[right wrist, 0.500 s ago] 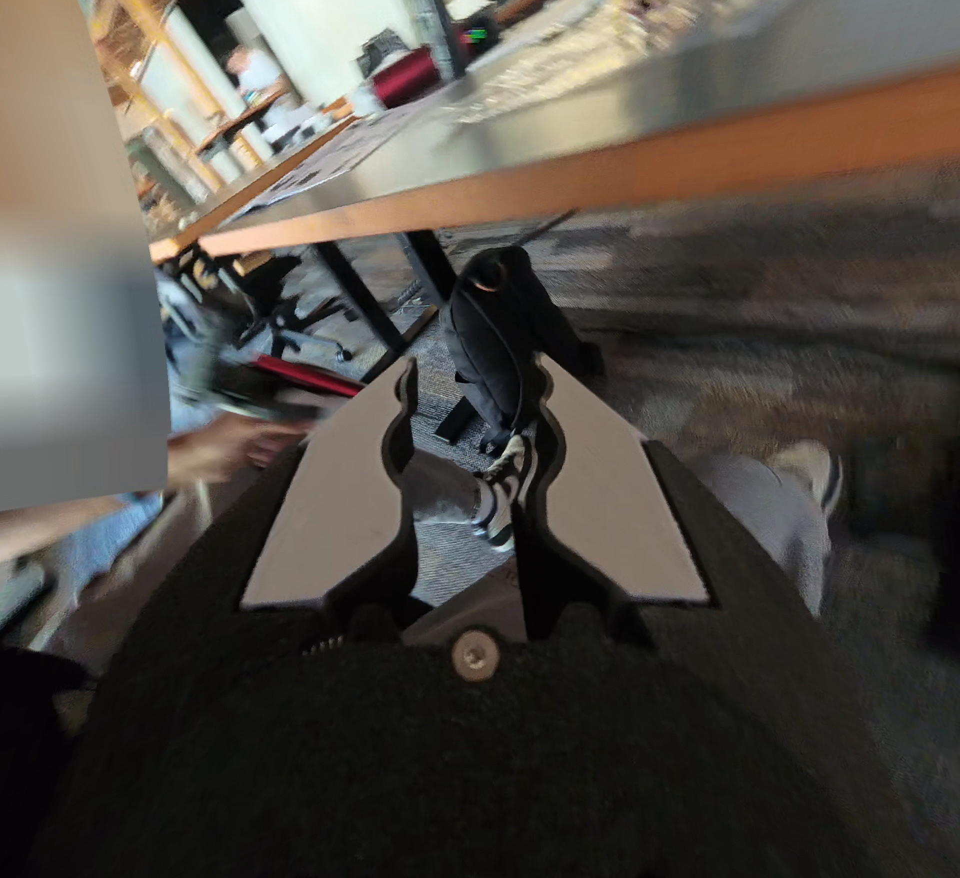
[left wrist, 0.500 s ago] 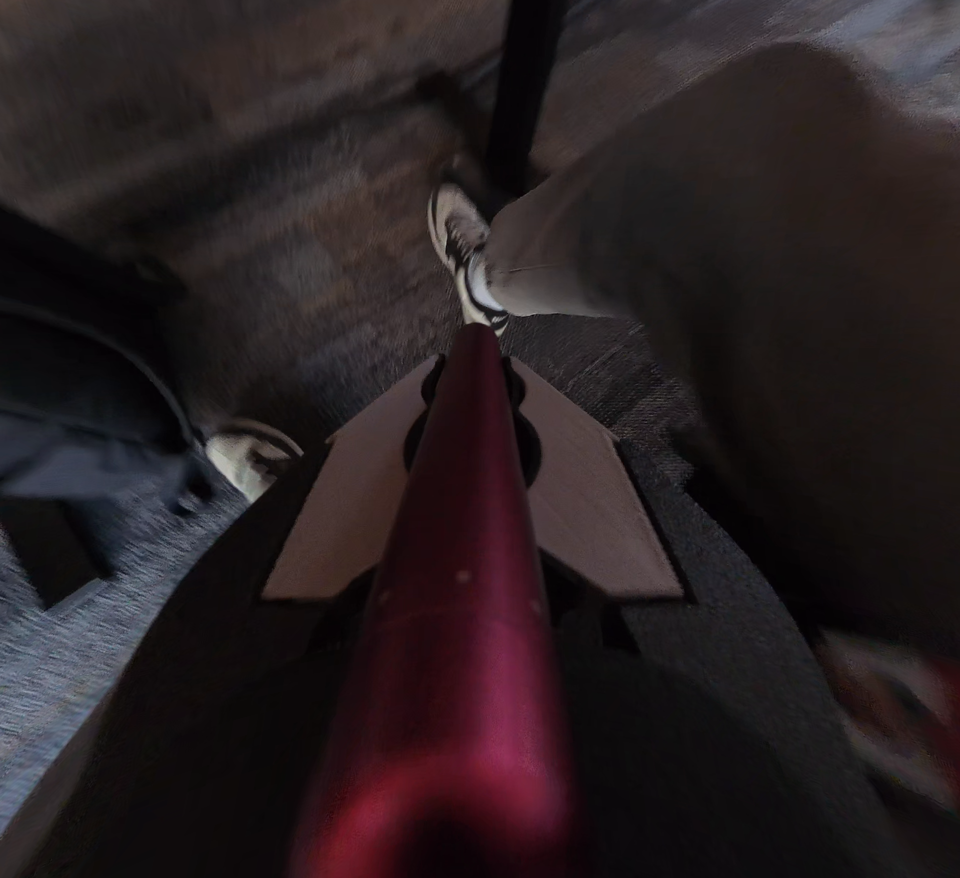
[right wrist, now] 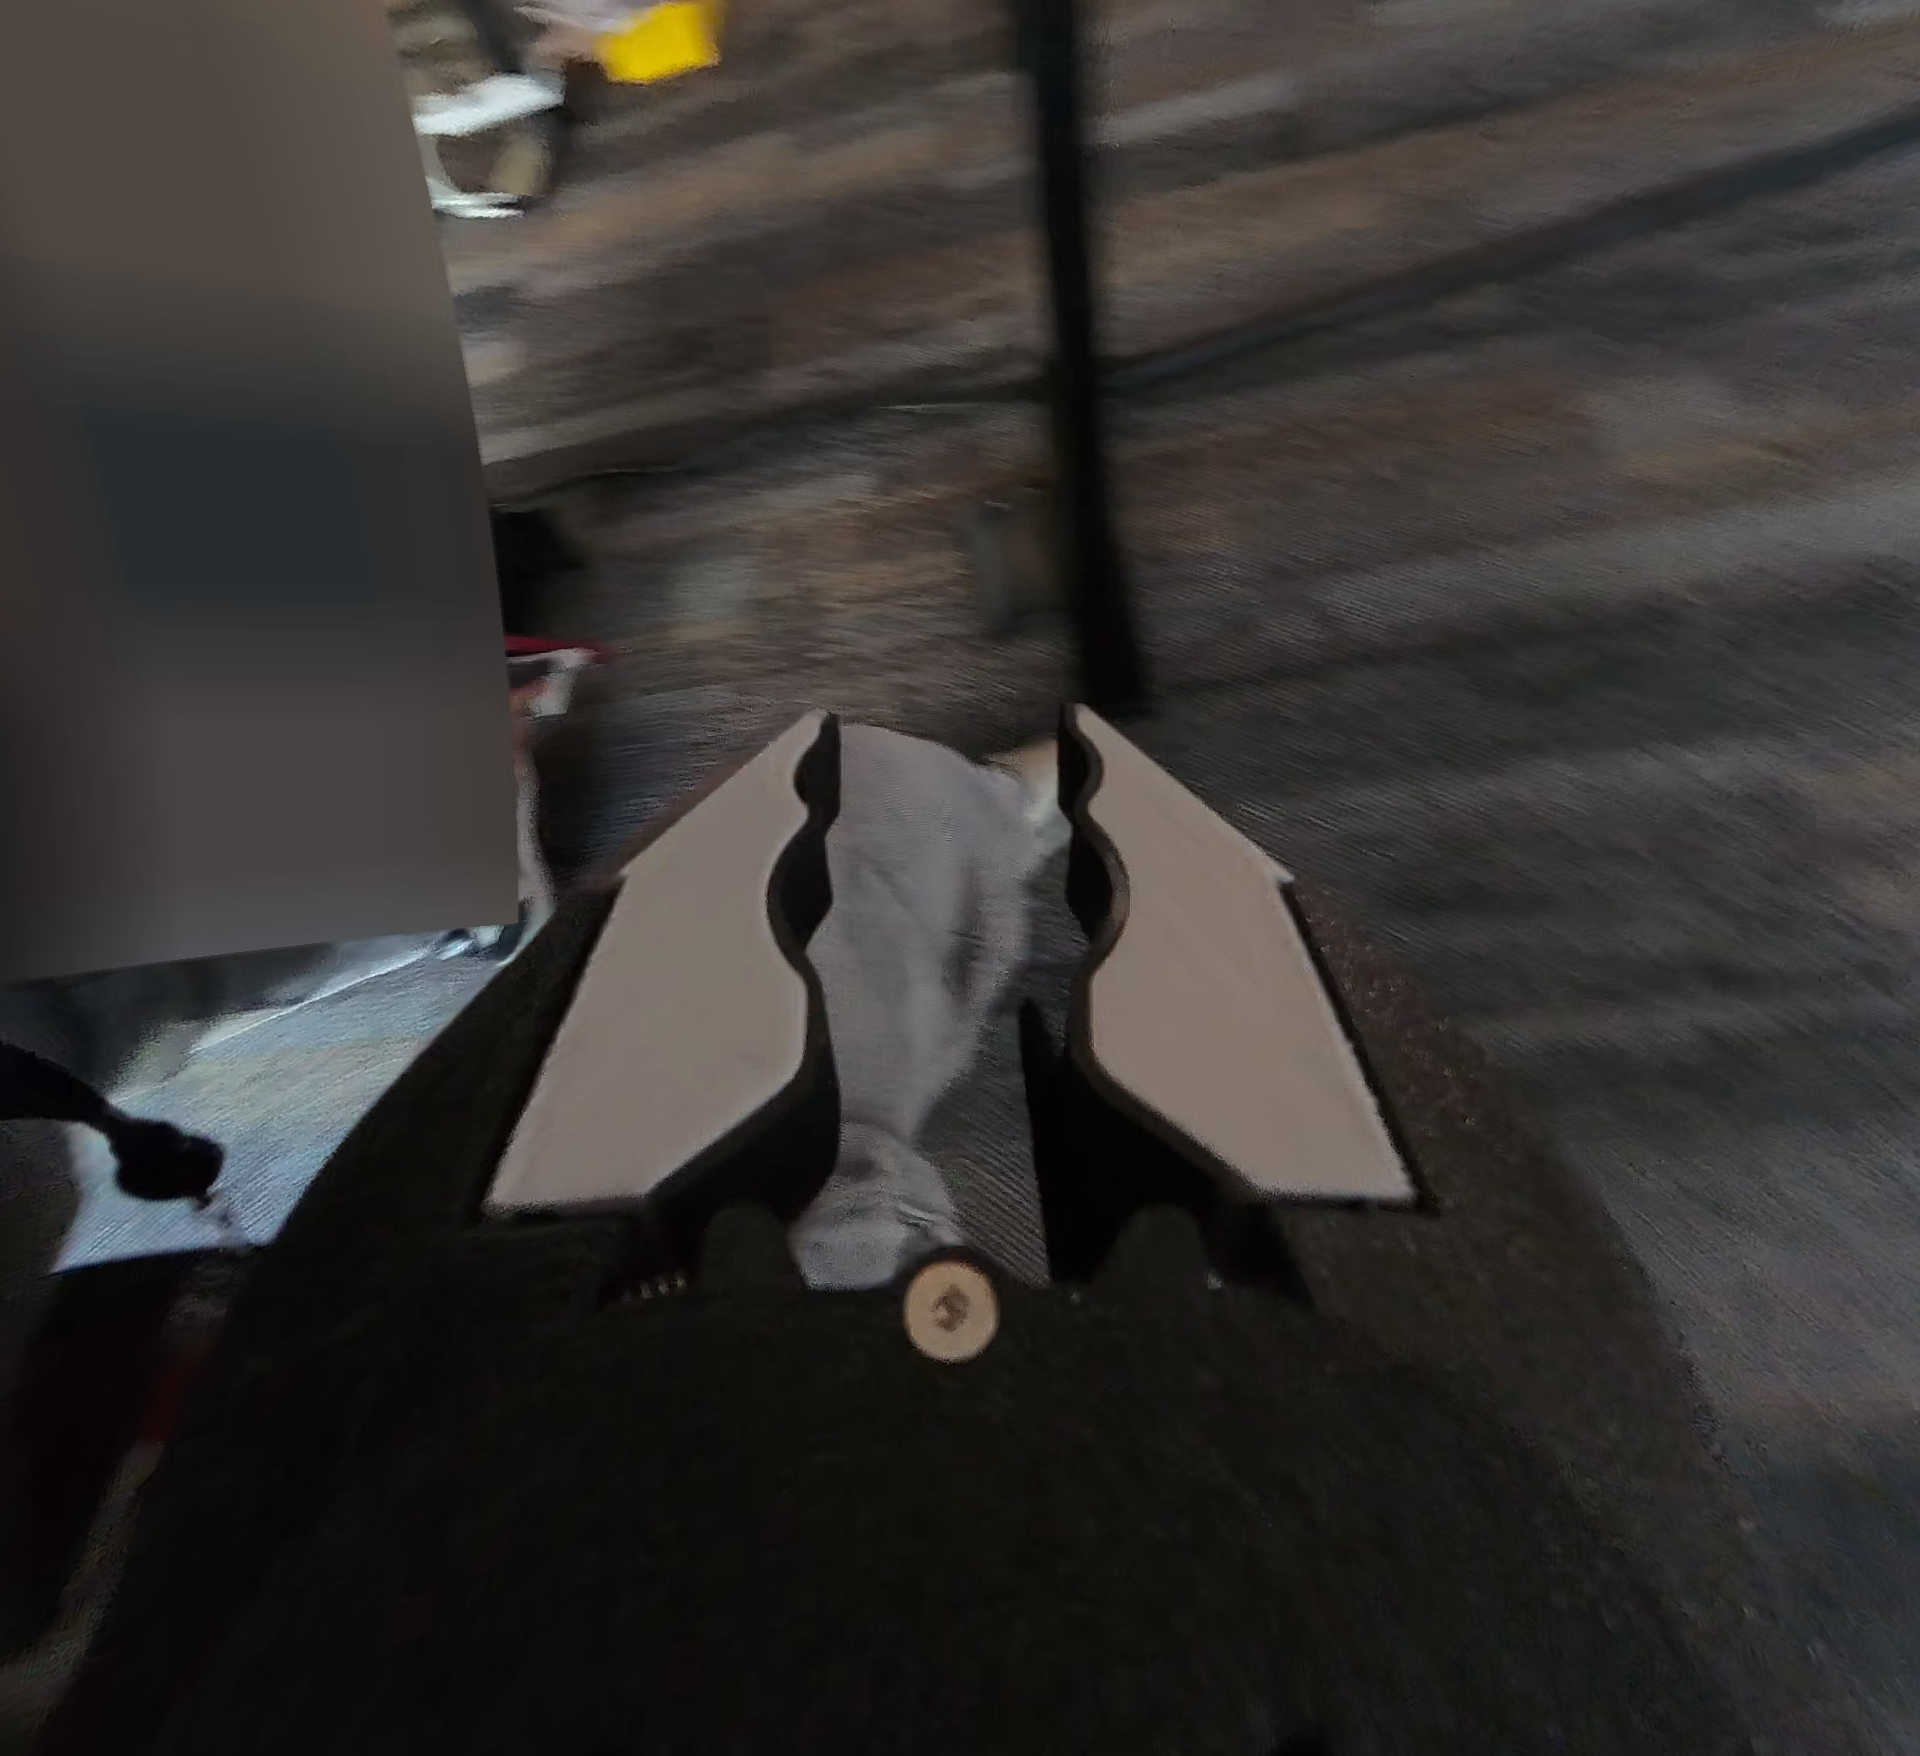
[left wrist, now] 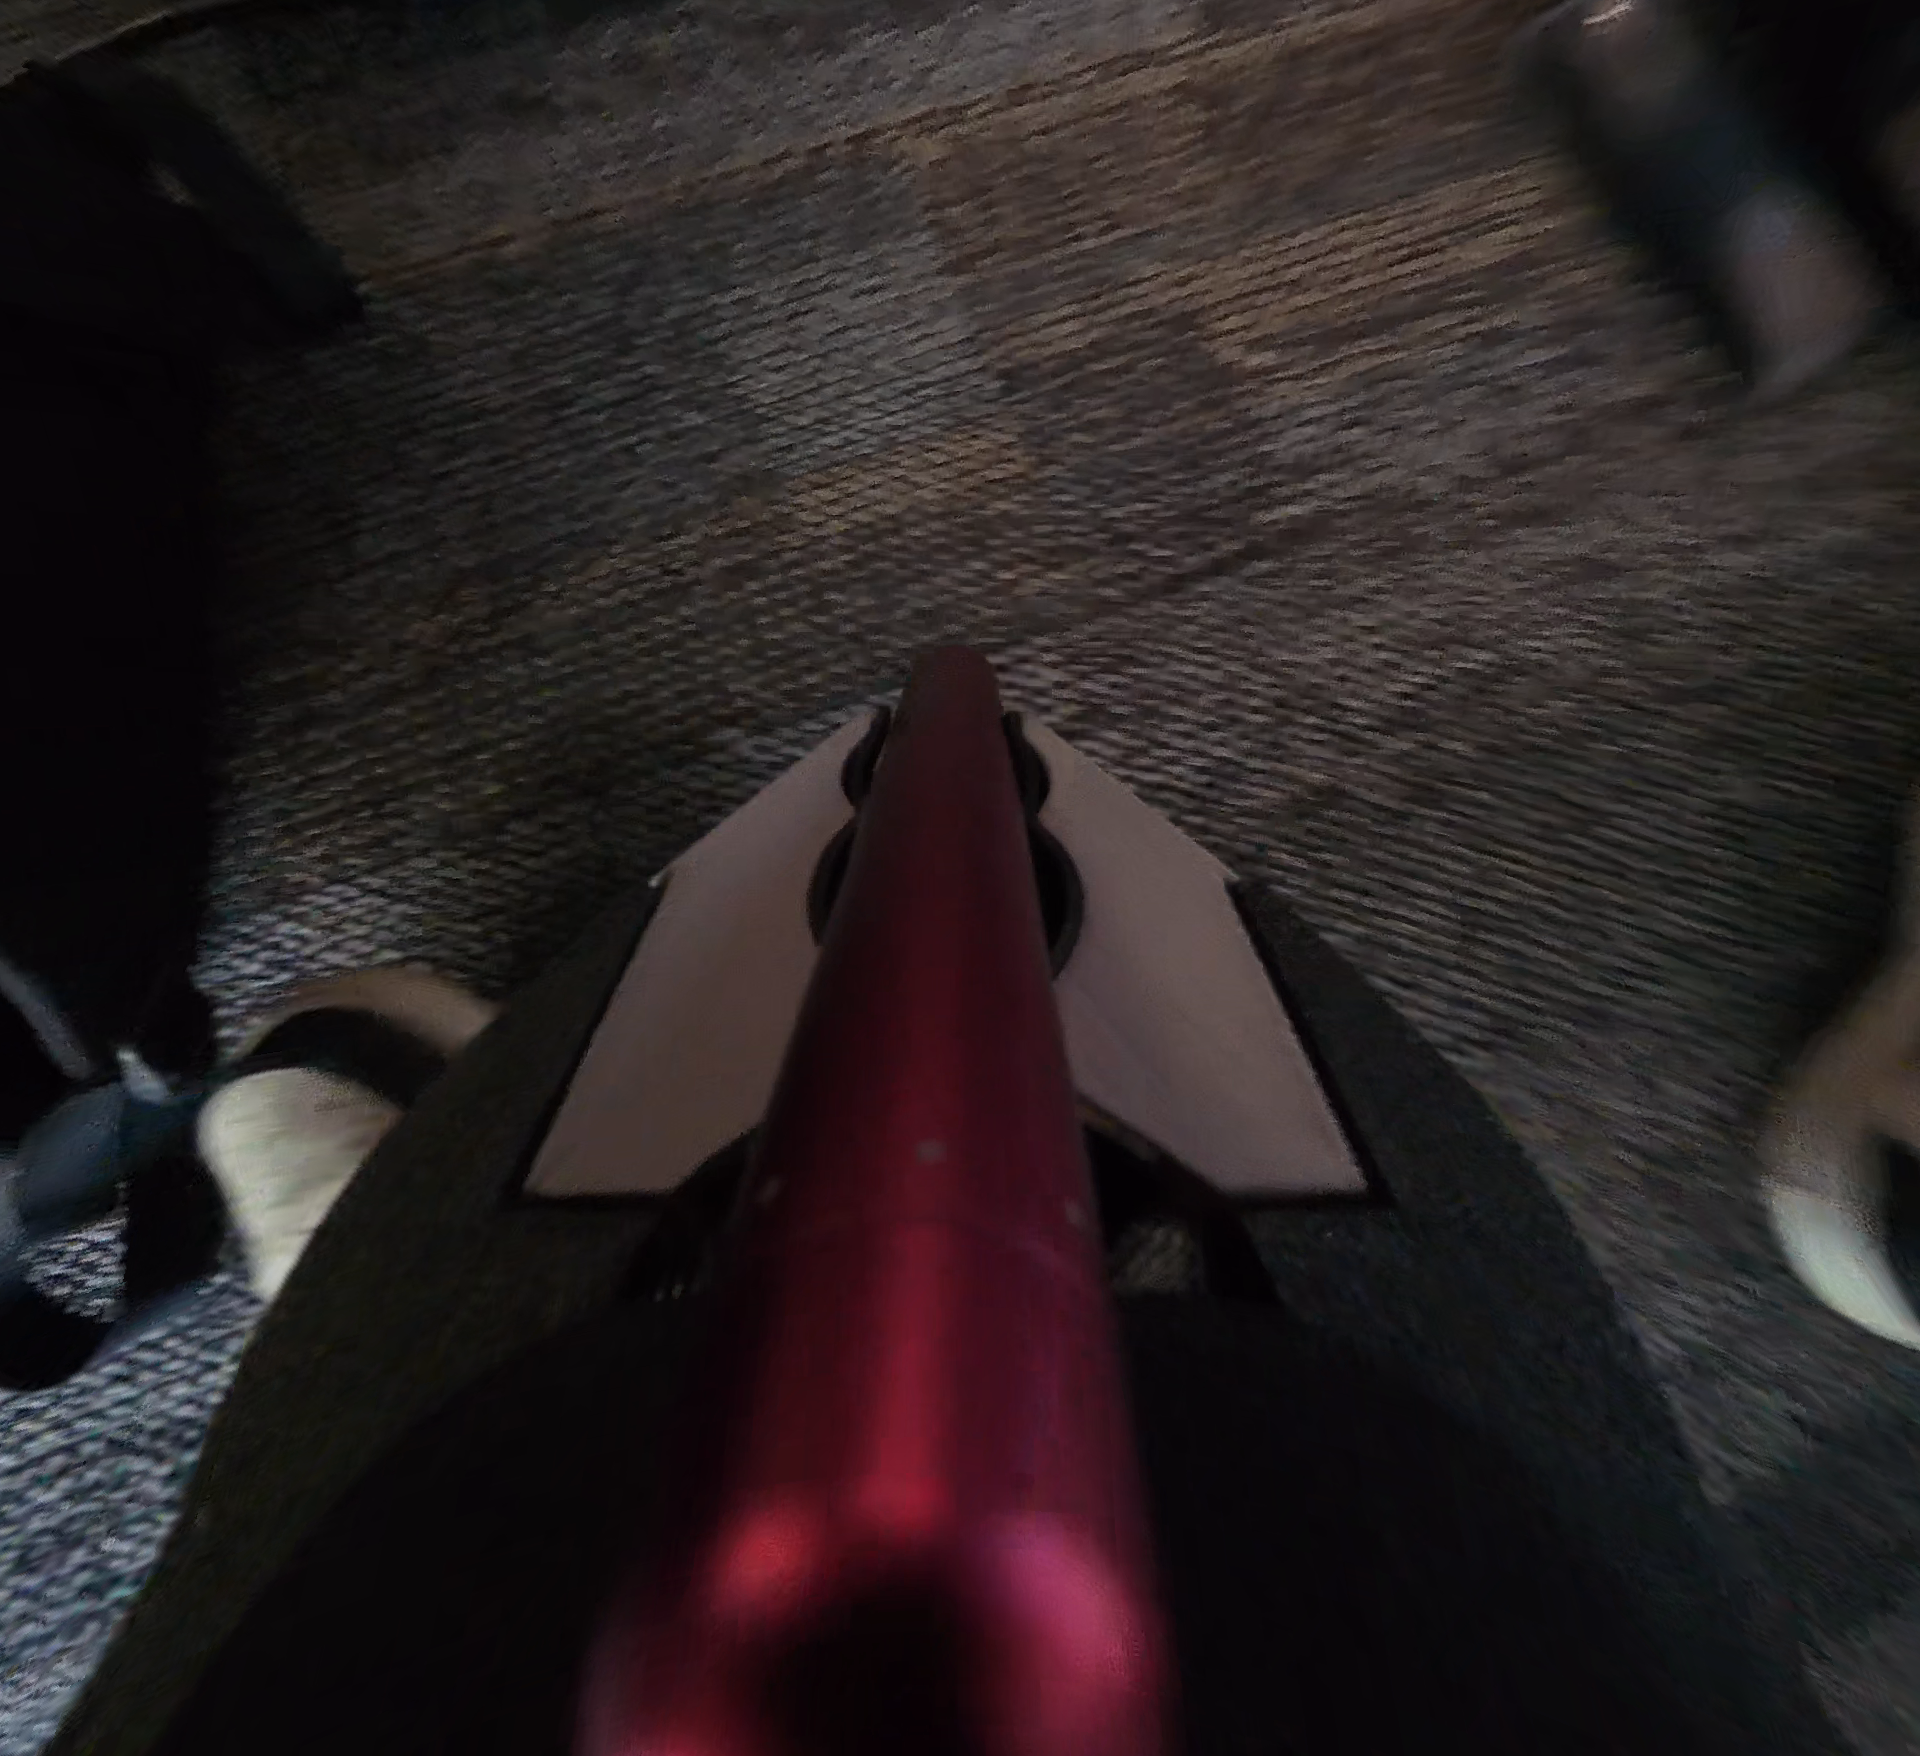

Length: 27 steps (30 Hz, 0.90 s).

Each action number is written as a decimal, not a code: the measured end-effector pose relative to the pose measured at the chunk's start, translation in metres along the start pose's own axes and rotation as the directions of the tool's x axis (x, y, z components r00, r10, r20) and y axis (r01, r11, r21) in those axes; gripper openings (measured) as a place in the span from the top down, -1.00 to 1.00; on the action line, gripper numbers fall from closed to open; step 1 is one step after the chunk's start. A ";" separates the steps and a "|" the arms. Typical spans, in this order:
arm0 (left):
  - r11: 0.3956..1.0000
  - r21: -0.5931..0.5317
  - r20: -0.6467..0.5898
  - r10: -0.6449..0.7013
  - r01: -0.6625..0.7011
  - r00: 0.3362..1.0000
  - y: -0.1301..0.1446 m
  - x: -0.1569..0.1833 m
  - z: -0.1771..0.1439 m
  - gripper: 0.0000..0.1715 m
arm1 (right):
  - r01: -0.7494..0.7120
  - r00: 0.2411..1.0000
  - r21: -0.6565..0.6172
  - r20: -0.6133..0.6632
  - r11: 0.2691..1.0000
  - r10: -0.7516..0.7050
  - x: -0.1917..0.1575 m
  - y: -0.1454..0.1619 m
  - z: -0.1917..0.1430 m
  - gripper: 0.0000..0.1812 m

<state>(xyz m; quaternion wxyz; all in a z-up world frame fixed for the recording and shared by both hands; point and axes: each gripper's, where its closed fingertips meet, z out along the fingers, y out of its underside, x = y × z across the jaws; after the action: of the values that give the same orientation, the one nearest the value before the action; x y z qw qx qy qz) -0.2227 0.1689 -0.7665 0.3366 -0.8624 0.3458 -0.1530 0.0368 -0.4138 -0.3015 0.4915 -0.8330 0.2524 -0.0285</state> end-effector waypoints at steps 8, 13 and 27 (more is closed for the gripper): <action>0.999 0.033 0.150 0.012 -0.018 0.989 -0.013 -0.084 0.101 0.75 | -0.203 0.972 0.055 -0.110 0.978 0.208 0.075 0.025 -0.022 0.54; 0.991 0.110 0.142 0.057 -0.073 0.988 -0.014 -0.089 0.150 0.75 | -0.252 0.964 0.042 -0.074 0.967 0.255 0.085 0.026 0.025 0.52; 0.925 0.259 0.201 0.231 -0.279 0.952 -0.068 -0.145 0.164 0.75 | -0.063 0.981 -0.208 0.169 0.976 0.099 0.051 0.095 0.236 0.45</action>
<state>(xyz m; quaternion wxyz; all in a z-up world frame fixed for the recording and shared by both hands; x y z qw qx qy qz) -0.2108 0.3848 -0.8434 0.5017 -0.7622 0.4005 -0.0829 0.1138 -0.2842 -0.5129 0.4258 -0.8667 0.2429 0.0921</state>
